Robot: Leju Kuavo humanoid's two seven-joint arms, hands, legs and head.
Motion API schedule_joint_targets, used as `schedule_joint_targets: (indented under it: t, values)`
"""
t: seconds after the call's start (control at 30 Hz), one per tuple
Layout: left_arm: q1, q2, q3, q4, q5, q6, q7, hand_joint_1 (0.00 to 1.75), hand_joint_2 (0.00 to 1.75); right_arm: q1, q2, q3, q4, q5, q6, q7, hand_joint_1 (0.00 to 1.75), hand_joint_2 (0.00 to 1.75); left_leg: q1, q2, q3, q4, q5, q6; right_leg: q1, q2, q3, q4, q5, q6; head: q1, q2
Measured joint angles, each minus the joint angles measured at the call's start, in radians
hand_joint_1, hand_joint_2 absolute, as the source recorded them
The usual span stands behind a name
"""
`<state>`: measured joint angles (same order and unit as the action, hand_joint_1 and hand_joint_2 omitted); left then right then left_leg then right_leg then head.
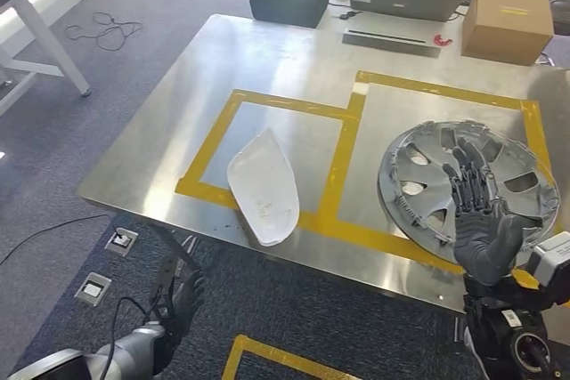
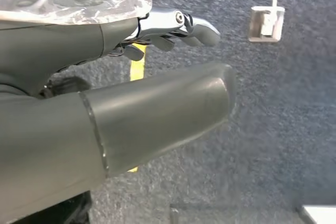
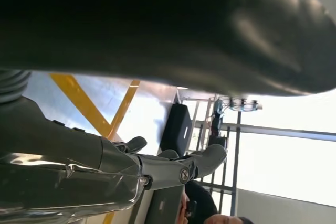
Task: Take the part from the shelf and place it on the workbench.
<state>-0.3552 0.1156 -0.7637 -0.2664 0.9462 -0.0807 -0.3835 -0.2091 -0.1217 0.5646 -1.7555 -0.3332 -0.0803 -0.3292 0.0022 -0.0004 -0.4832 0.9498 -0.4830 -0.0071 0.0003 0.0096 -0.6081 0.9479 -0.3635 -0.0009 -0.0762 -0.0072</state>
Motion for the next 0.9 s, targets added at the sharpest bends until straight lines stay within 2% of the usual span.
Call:
schedule_joint_targets:
  t: [0.03, 0.1, 0.13, 0.17, 0.2, 0.27, 0.3, 0.33, 0.37, 0.4, 0.43, 0.47, 0.5, 0.53, 0.57, 0.63, 0.67, 0.7, 0.73, 0.8, 0.83, 0.87, 0.9]
  values:
    - [-0.002, 0.0, 0.0, 0.0, 0.0, 0.0, 0.0, 0.0, 0.0, 0.001, 0.0, -0.001, -0.003, 0.002, 0.0, 0.0, 0.0, 0.0, -0.004, 0.0, 0.008, -0.019, 0.0, 0.004, -0.001, -0.001, -0.001, -0.001, 0.007, 0.006, 0.0, 0.0]
    - [-0.003, 0.0, 0.0, 0.0, 0.0, 0.0, 0.0, 0.0, 0.0, 0.003, 0.0, -0.004, -0.007, 0.005, -0.001, 0.002, 0.0, 0.0, -0.006, 0.001, 0.0, -0.025, 0.016, 0.015, -0.004, -0.001, -0.003, -0.004, 0.016, 0.018, 0.001, 0.0]
    - [-0.004, 0.0, 0.0, 0.0, 0.001, 0.0, 0.0, 0.0, 0.0, 0.003, -0.001, -0.005, -0.009, 0.006, -0.001, 0.002, 0.0, 0.0, -0.004, 0.003, -0.005, -0.029, 0.025, 0.022, -0.005, -0.001, -0.01, 0.005, 0.003, 0.023, 0.003, 0.0]
    - [-0.004, -0.001, 0.0, 0.0, 0.002, 0.0, 0.0, 0.0, 0.0, 0.004, -0.001, -0.007, -0.011, 0.007, 0.0, 0.003, 0.0, 0.0, -0.001, 0.005, -0.013, -0.033, 0.035, 0.029, -0.005, -0.002, -0.023, 0.031, -0.028, 0.028, 0.008, 0.0]
    - [-0.004, -0.001, 0.0, 0.0, 0.002, 0.0, 0.0, 0.0, 0.0, 0.004, -0.001, -0.008, -0.013, 0.008, 0.0, 0.004, 0.0, 0.0, 0.0, 0.007, -0.023, -0.035, 0.046, 0.034, -0.006, -0.002, -0.043, 0.084, -0.077, 0.032, 0.013, 0.0]
    - [-0.004, -0.002, 0.0, 0.0, 0.004, 0.0, 0.0, 0.0, 0.0, 0.004, -0.001, -0.008, -0.013, 0.009, 0.001, 0.006, 0.0, 0.0, 0.0, 0.008, -0.047, -0.035, 0.064, 0.039, -0.008, -0.003, -0.085, 0.232, -0.175, 0.039, 0.021, 0.0]
    - [-0.003, -0.002, 0.0, 0.0, 0.004, 0.0, 0.0, 0.0, 0.0, 0.004, -0.001, -0.008, -0.013, 0.009, 0.002, 0.006, 0.0, 0.0, 0.0, 0.009, -0.059, -0.034, 0.073, 0.038, -0.009, -0.003, -0.097, 0.296, -0.201, 0.043, 0.022, 0.0]
    - [-0.001, -0.002, 0.0, 0.0, 0.004, 0.0, 0.0, 0.0, 0.0, 0.004, -0.001, -0.008, -0.013, 0.009, 0.003, 0.006, 0.0, 0.0, 0.0, 0.009, -0.072, -0.034, 0.082, 0.037, -0.01, -0.003, -0.092, 0.326, -0.201, 0.045, 0.023, 0.0]
    - [0.001, -0.002, 0.0, 0.0, 0.004, 0.0, 0.0, 0.0, 0.0, 0.004, -0.001, -0.008, -0.013, 0.009, 0.003, 0.006, 0.0, 0.0, 0.0, 0.009, -0.084, -0.033, 0.091, 0.035, -0.011, -0.003, -0.069, 0.32, -0.182, 0.047, 0.024, 0.0]
    - [0.002, -0.002, 0.0, 0.0, 0.004, 0.0, 0.0, 0.0, 0.0, 0.004, -0.001, -0.008, -0.013, 0.009, 0.003, 0.006, 0.0, 0.0, 0.001, 0.008, -0.096, -0.031, 0.099, 0.032, -0.011, -0.004, -0.028, 0.275, -0.152, 0.047, 0.025, 0.0]
    - [0.004, -0.002, 0.0, 0.0, 0.004, 0.001, -0.001, 0.0, 0.0, 0.003, -0.001, -0.008, -0.014, 0.009, 0.003, 0.006, 0.0, 0.0, 0.001, 0.008, -0.105, -0.029, 0.105, 0.028, -0.012, -0.004, 0.026, 0.199, -0.126, 0.045, 0.026, 0.0]
    - [0.005, -0.003, 0.0, 0.0, 0.005, 0.002, -0.001, 0.0, 0.0, 0.001, -0.001, -0.008, -0.014, 0.009, 0.004, 0.006, 0.0, 0.0, 0.0, 0.008, -0.114, -0.026, 0.111, 0.023, -0.01, -0.003, 0.083, 0.114, -0.116, 0.043, 0.026, 0.0]
    - [0.005, -0.003, 0.0, 0.0, 0.006, 0.002, -0.002, 0.0, 0.0, 0.0, -0.001, -0.008, -0.014, 0.009, 0.004, 0.006, 0.0, 0.0, 0.0, 0.008, -0.119, -0.024, 0.118, 0.018, -0.009, -0.002, 0.128, 0.043, -0.115, 0.038, 0.026, 0.0]
    - [0.005, -0.003, 0.0, 0.0, 0.006, 0.003, -0.002, 0.0, 0.0, -0.001, -0.001, -0.008, -0.015, 0.009, 0.004, 0.006, 0.0, 0.0, -0.001, 0.008, -0.123, -0.023, 0.125, 0.012, -0.006, -0.001, 0.153, -0.003, -0.119, 0.033, 0.025, 0.0]
    - [0.004, -0.003, 0.0, 0.0, 0.006, 0.003, -0.003, 0.0, 0.0, -0.002, -0.001, -0.008, -0.015, 0.009, 0.005, 0.006, 0.0, 0.0, -0.001, 0.008, -0.125, -0.024, 0.133, 0.006, -0.002, 0.001, 0.163, -0.022, -0.123, 0.028, 0.024, 0.0]
    - [0.006, -0.003, 0.0, 0.0, 0.006, 0.004, -0.004, 0.0, 0.0, -0.003, -0.001, -0.008, -0.015, 0.009, 0.004, 0.006, 0.0, 0.0, 0.0, 0.007, -0.129, -0.024, 0.14, -0.005, -0.002, -0.002, 0.153, -0.027, -0.111, 0.015, 0.025, 0.0]
    - [0.007, -0.003, 0.0, 0.0, 0.006, 0.004, -0.004, 0.0, 0.0, -0.004, -0.001, -0.008, -0.015, 0.009, 0.004, 0.006, 0.0, 0.0, 0.001, 0.006, -0.137, -0.011, 0.125, -0.01, -0.004, -0.004, 0.148, -0.03, -0.103, 0.006, 0.026, 0.0]
    - [0.007, -0.003, 0.0, 0.0, 0.006, 0.005, -0.004, 0.0, 0.0, -0.006, -0.001, -0.008, -0.015, 0.008, 0.004, 0.006, 0.0, 0.0, 0.002, 0.005, -0.153, 0.023, 0.093, -0.015, -0.006, -0.006, 0.139, -0.033, -0.094, -0.005, 0.023, 0.0]
    - [0.007, -0.003, 0.0, 0.0, 0.006, 0.006, -0.004, 0.0, 0.0, -0.007, -0.001, -0.008, -0.015, 0.008, 0.004, 0.006, 0.0, 0.0, 0.003, 0.004, -0.176, 0.078, 0.047, -0.018, -0.008, -0.008, 0.129, -0.035, -0.084, -0.013, 0.021, 0.0]
    - [0.008, -0.003, 0.0, 0.0, 0.006, 0.007, -0.004, 0.0, 0.0, -0.008, -0.001, -0.007, -0.015, 0.007, 0.004, 0.006, 0.0, 0.0, 0.005, 0.003, -0.228, 0.229, -0.044, -0.023, -0.005, -0.008, 0.105, -0.034, -0.066, -0.02, 0.012, 0.0]
    - [0.009, -0.003, 0.0, 0.0, 0.006, 0.007, -0.004, 0.0, 0.0, -0.008, -0.001, -0.007, -0.015, 0.007, 0.004, 0.006, 0.0, 0.0, 0.006, 0.003, -0.243, 0.288, -0.065, -0.025, -0.004, -0.008, 0.093, -0.033, -0.057, -0.02, 0.01, 0.0]
    - [0.01, -0.003, 0.0, 0.0, 0.006, 0.007, -0.004, 0.0, 0.0, -0.008, -0.001, -0.007, -0.015, 0.006, 0.004, 0.006, 0.0, 0.0, 0.006, 0.003, -0.243, 0.317, -0.064, -0.025, -0.004, -0.009, 0.081, -0.032, -0.049, -0.02, 0.01, 0.0]
    - [0.011, -0.003, 0.0, 0.0, 0.006, 0.007, -0.004, 0.0, 0.0, -0.008, -0.001, -0.007, -0.015, 0.006, 0.004, 0.006, 0.0, 0.0, 0.006, 0.003, -0.223, 0.306, -0.044, -0.024, -0.003, -0.009, 0.069, -0.03, -0.042, -0.019, 0.008, 0.0]
